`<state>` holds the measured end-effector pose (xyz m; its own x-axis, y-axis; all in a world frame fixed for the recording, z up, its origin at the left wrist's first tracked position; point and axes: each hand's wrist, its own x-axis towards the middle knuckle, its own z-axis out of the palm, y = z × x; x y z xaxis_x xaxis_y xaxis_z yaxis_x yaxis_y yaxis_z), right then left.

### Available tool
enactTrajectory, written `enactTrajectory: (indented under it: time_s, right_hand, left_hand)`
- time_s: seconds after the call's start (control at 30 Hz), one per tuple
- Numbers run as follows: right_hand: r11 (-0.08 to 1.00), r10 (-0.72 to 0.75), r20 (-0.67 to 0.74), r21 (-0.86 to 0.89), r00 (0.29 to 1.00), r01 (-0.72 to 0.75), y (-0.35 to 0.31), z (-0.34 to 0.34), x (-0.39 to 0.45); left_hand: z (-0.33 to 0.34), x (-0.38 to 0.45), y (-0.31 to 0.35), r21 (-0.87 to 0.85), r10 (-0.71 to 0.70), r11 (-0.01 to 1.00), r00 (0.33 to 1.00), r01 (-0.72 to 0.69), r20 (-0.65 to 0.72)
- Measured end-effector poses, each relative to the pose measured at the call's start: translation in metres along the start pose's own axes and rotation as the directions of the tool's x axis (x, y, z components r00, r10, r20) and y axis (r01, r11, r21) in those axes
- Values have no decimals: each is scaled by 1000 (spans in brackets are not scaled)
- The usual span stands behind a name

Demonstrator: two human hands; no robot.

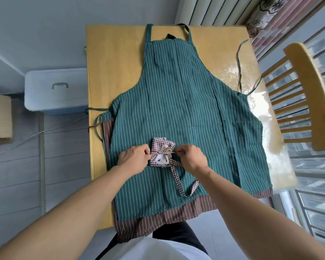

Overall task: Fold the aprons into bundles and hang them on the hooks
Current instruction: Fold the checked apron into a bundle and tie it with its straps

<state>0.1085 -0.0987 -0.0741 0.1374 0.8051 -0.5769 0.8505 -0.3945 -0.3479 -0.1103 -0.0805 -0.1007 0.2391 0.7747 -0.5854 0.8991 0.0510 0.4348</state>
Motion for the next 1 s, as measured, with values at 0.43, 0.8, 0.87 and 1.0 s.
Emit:
enactTrajectory:
  time_s: [0.43,0.8,0.87,1.0]
  right_hand:
    - [888,26,114,453,993,-75,-15,24,-22]
    - [542,-308,296,836,904,-89,-34,-38,-59]
    - [466,-326,291,877,899,-115,-33,-40,-66]
    - [428,-273,263,895,925,-128,-15,-46,-96]
  left_hand:
    - [-6,1,25,-625,-132,766,988,153,80]
    - [-61,-50,34,-944,66,281,978,174,200]
    - [-66,-57,42,-960,109,218,973,174,202]
    - [-69,-62,61,-950,112,258,972,173,207]
